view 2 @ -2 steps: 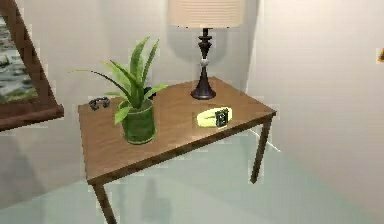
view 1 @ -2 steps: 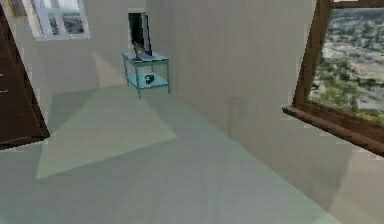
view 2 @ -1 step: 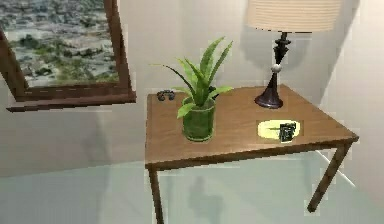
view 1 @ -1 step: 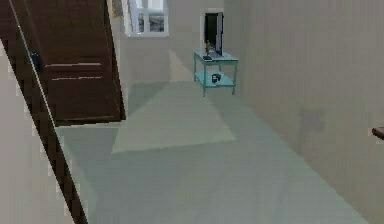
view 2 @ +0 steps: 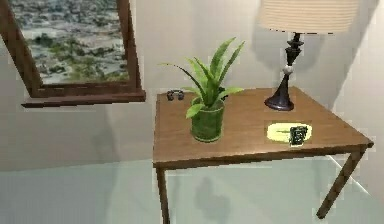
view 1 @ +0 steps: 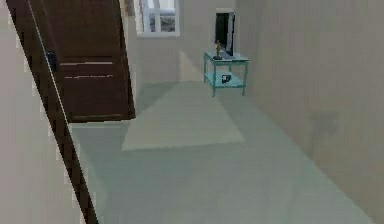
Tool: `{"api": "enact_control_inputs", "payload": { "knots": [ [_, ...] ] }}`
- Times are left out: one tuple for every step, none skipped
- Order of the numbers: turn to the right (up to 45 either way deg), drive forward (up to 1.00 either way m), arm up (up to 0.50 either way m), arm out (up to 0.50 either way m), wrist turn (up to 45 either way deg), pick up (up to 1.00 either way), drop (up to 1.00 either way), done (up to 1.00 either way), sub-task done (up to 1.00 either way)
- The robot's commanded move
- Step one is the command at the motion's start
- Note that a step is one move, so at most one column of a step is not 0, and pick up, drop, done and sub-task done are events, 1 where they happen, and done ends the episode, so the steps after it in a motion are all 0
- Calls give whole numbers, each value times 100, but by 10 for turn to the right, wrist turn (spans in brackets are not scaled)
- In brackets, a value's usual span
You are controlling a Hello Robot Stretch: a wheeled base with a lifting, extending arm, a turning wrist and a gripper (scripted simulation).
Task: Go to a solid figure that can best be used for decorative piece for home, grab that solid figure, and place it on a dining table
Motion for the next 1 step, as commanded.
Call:
{"api": "enact_control_inputs", "payload": {
  "knots": [
    [-450, 0, 0, 0, 0, 0, 0, 0, 0]
  ]
}}
